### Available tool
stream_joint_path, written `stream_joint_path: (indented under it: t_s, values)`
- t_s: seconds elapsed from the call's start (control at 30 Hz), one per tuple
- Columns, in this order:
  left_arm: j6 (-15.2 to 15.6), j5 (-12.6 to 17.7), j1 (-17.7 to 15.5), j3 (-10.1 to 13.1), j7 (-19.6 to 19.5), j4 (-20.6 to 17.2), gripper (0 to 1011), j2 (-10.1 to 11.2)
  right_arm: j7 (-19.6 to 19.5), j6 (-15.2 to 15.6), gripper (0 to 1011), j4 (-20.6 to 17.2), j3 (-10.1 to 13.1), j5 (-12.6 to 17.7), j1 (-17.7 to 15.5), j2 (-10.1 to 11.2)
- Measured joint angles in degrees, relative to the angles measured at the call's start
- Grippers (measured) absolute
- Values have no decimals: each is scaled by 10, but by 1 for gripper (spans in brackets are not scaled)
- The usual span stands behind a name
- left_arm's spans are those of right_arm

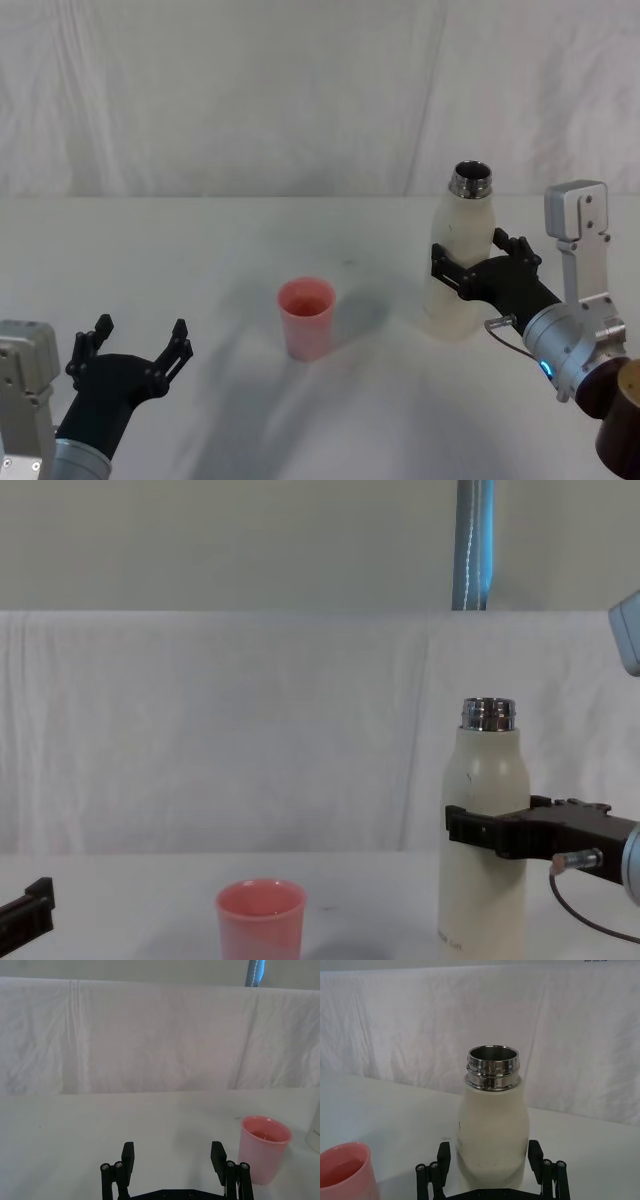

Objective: Grasp the thermos with one hand and pour water into the cup lid.

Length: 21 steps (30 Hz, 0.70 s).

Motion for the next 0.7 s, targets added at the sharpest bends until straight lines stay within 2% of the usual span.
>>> stream_joint_path:
  t_s: [0.7]
  values:
    - [0, 0, 0, 0, 0, 0, 1001, 0, -14, -10, 1001, 43, 1, 0, 21, -23]
